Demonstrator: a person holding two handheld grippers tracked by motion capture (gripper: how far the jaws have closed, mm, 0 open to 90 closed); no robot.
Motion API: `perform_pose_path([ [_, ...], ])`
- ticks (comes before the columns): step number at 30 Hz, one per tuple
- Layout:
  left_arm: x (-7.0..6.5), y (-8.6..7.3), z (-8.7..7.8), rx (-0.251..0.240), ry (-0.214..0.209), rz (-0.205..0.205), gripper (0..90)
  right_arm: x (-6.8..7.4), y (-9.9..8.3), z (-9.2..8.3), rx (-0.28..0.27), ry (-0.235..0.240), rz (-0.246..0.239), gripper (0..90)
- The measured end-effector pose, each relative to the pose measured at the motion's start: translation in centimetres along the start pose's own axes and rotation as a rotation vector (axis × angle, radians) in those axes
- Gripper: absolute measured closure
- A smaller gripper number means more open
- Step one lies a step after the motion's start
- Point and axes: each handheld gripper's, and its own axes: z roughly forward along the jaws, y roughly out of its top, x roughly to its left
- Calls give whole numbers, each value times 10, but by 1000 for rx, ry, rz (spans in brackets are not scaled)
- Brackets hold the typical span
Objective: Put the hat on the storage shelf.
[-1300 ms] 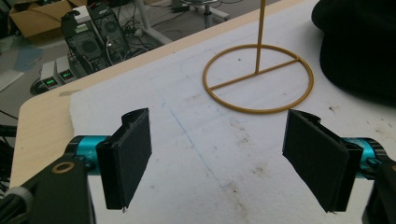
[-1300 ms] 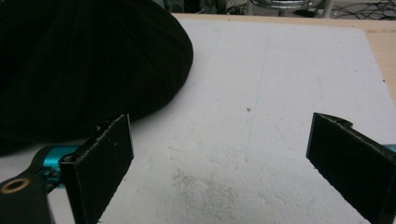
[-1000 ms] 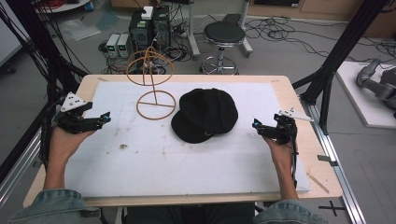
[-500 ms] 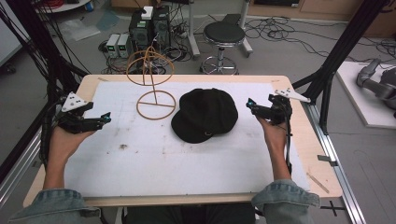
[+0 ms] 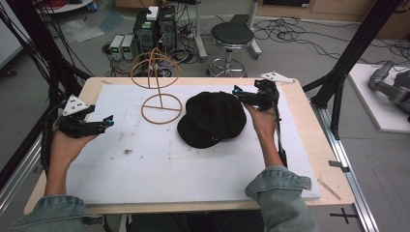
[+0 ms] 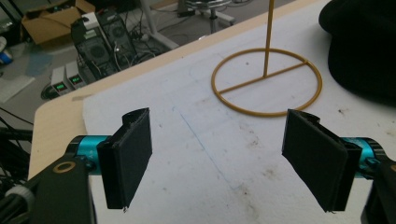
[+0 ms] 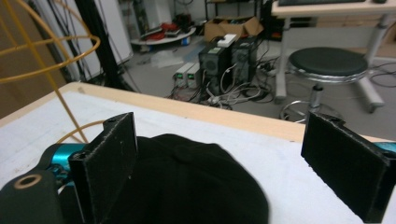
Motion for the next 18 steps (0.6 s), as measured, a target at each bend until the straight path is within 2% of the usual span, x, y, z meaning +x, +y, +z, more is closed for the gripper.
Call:
perform_pose_path([
  [2, 0, 1, -2, -19, -2, 2, 247, 5, -3, 11, 15, 13, 4, 106],
  [3, 0, 1, -2, -23, -3, 4, 247, 5, -3, 11, 15, 13, 4, 106],
  [4, 0, 2, -3, -28, -4, 4, 246, 9, -7, 21, 36, 22, 13, 106],
  [5, 0, 2, -4, -31, -9, 4, 246, 9, -7, 21, 36, 22, 13, 106],
  [6, 0, 2, -4, -32, -12, 4, 246, 11, -12, 29, 65, 21, 19, 106],
  [9, -1, 2, -3, -31, -16, 9, 247, 11, -20, 41, 97, 28, 36, 106],
  [13, -2, 2, -3, -26, -20, 17, 247, 14, -25, 50, 132, 33, 30, 106],
  [18, -2, 3, -5, -54, -7, 23, 249, 16, -35, 61, 184, 43, 40, 105],
])
